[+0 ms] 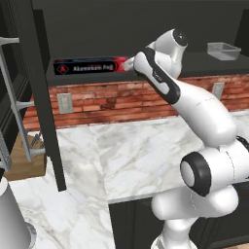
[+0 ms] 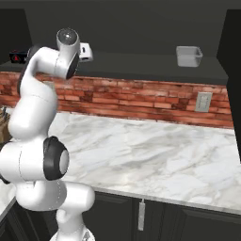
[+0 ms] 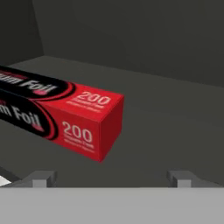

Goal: Retrieve the tupperware and aluminum foil from the cabinet and place them on the dining counter near the plate with carrot and cucumber to prepare for storing leftovers.

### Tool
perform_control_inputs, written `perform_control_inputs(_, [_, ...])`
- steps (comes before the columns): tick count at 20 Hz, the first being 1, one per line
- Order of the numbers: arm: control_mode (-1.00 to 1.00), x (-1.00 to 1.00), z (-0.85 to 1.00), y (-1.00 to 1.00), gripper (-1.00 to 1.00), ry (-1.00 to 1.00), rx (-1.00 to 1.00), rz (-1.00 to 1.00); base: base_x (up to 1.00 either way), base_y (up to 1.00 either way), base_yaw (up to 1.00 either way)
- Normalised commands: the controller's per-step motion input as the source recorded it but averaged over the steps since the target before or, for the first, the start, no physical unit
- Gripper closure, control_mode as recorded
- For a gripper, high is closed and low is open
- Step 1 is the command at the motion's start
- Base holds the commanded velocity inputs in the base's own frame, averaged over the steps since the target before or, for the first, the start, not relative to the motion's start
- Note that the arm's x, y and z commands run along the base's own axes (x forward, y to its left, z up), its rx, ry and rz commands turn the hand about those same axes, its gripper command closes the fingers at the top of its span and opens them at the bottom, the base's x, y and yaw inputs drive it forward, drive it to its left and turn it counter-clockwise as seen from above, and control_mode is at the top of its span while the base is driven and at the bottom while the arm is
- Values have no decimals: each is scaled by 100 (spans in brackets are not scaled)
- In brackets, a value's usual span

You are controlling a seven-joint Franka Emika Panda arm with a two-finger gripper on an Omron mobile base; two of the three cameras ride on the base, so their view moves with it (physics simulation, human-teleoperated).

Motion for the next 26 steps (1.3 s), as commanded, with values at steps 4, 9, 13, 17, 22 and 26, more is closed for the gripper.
perform_control_inputs(4, [-100,41,-3,33,-100,2,0,12,0,0,0])
perform_control_inputs(9, [-100,44,-8,17,-100,0,0,18,0,0,0])
perform_control_inputs(13, [-100,45,-15,0,-100,0,0,20,0,0,0])
perform_control_inputs(17, [-100,42,-14,0,-100,0,0,20,0,0,0])
perform_control_inputs(22, [-100,29,-13,5,-100,0,0,19,0,0,0])
perform_control_inputs(26, [-100,2,-44,42,-100,4,-2,18,0,0,0])
